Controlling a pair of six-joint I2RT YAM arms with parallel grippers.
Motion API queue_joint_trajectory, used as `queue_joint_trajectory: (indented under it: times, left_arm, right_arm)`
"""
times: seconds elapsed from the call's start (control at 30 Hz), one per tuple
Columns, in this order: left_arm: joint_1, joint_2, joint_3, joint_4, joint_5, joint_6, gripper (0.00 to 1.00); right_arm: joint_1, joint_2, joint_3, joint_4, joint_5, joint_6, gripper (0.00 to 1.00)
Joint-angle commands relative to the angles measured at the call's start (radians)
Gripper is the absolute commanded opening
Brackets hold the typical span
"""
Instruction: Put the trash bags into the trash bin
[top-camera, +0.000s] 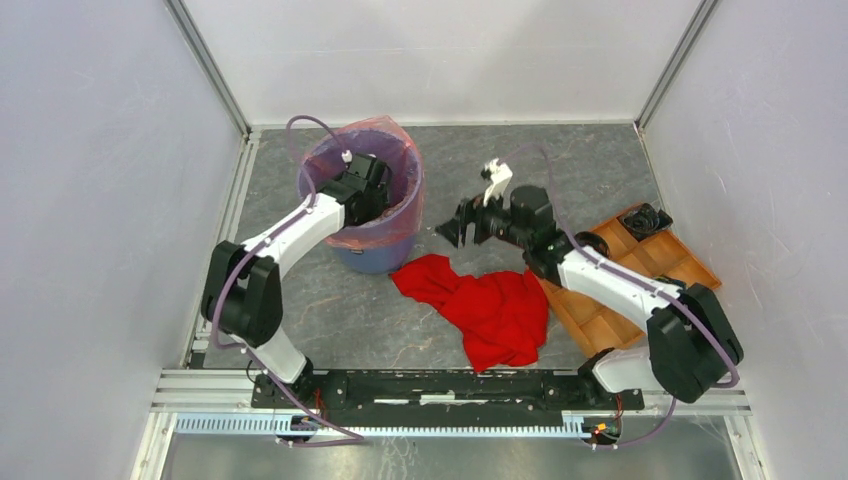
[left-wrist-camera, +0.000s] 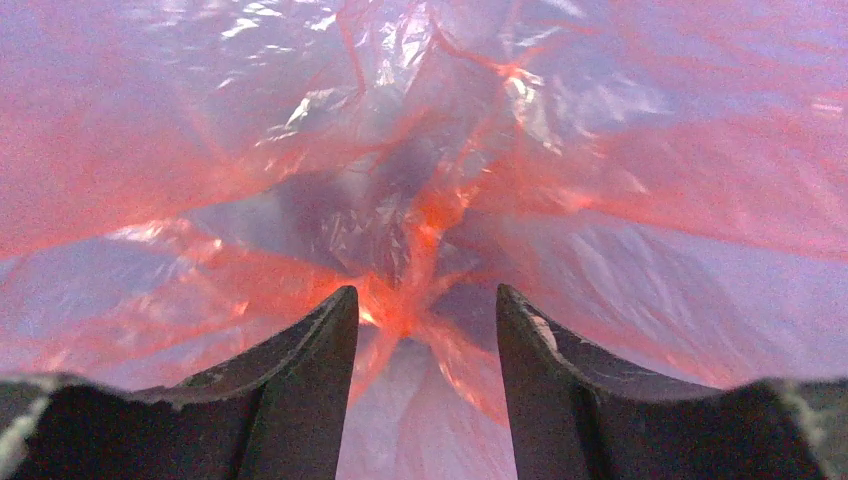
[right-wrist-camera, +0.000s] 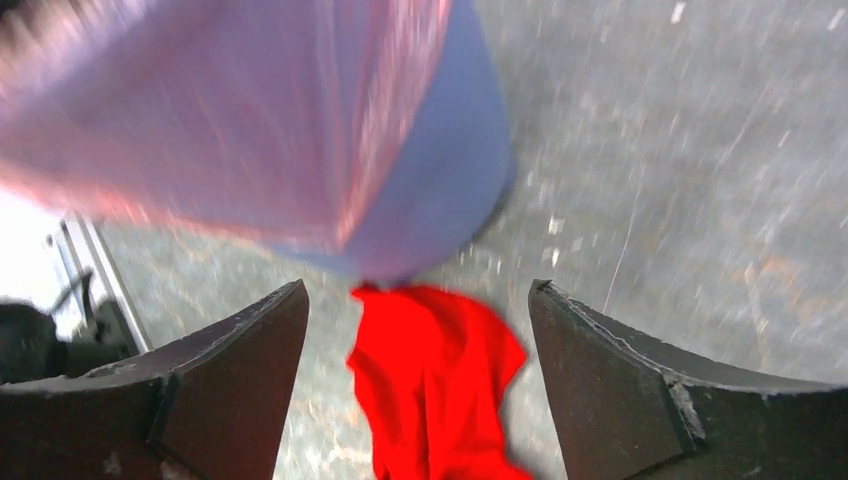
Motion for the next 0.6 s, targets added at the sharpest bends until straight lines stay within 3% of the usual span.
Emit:
queue_joint_trajectory:
  times: [0.0, 0.07, 0.2, 0.4, 0.57]
  left_arm:
    - [0.003, -0.108, 0.055, -0.048, 0.040, 0.012, 0.62]
    - [0.003, -0.140, 0.071, -0.075, 0.054, 0.024, 0.64]
    - [0.004, -0.232, 0.111, -0.121, 0.086, 0.043, 0.69]
    - [0.003, -0.393, 0.161, -0.194, 0.055, 0.043, 0.77]
    - [0.004, -0.518, 0.165, -0.308, -0.157, 0.012, 0.86]
  right_arm:
    - [-0.063, 0.046, 0.209, 0.041, -0.044, 0.045, 0.91]
    - [-0.085, 0.109, 0.292, 0.060, -0.063, 0.067, 0.95]
    - [-0.083, 0.238, 0.455, 0.048, -0.124, 0.126, 0.93]
    - [-0.031, 0.233, 0.358, 0.182, -0.017, 0.176, 0.78]
    - [0.058, 0.184, 0.245, 0.303, 0.101, 0.211, 0.77]
